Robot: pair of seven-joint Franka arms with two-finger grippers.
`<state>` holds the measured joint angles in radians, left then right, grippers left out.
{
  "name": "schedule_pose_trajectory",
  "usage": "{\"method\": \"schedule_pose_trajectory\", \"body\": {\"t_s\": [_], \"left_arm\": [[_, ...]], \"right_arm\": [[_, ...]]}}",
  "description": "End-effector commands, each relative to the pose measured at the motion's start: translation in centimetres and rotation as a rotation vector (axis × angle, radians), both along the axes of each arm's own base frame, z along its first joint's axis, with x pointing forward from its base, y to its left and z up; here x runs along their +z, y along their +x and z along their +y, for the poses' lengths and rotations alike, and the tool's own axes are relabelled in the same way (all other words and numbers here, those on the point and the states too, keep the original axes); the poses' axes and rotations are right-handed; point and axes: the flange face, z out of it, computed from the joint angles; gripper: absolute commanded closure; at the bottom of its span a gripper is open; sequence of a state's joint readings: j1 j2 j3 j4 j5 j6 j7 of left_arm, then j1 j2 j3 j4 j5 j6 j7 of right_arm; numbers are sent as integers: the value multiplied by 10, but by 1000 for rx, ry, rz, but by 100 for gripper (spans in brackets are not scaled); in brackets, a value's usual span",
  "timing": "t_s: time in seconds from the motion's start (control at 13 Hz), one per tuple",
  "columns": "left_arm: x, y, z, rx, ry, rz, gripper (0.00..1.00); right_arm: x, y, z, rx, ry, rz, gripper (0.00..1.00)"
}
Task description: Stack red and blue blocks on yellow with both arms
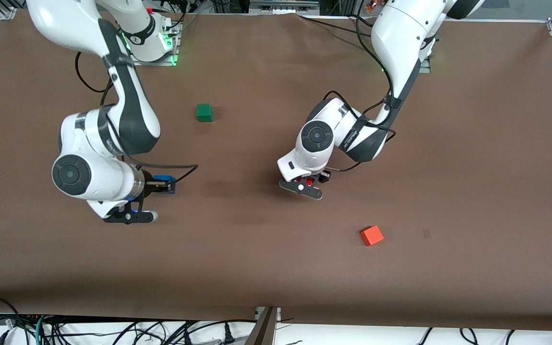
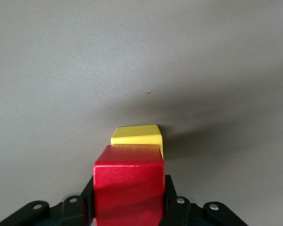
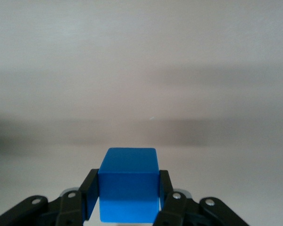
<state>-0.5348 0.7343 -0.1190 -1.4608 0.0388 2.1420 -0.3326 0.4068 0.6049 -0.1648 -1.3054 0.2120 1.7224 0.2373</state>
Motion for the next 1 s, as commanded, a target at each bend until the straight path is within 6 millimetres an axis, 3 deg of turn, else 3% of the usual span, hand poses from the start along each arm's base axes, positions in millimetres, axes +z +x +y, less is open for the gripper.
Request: {"method": "schedule_pose_trajectory", "body": {"t_s": [0.0,0.23,0.38,0.54,0.69,0.85,0.92], "left_arm": [[-6,0,-3,5,13,-12,100],[-9,-2,-7,2,13,-8,100],[-11,-2,-7,3,15,-5,100],[-13,-2,-6,4,16,-5,100],[-8,3,-6,7,12,-16,87],[-1,8,-5,20,3,-24,0],[9,13,-6,34,-8,-38,0]], "right_arm": [[15,-10,42,-42,17,29,47],[24,-25,85,-110,-1,22,47],[41,-34,103,-125,-8,25,47],[78,-38,104,-124,15,-7,47],[82,-37,99,-129,7,-2,47],[82,-32,89,-133,12,-6,47],[81,-32,91,-132,17,-13,47]]}}
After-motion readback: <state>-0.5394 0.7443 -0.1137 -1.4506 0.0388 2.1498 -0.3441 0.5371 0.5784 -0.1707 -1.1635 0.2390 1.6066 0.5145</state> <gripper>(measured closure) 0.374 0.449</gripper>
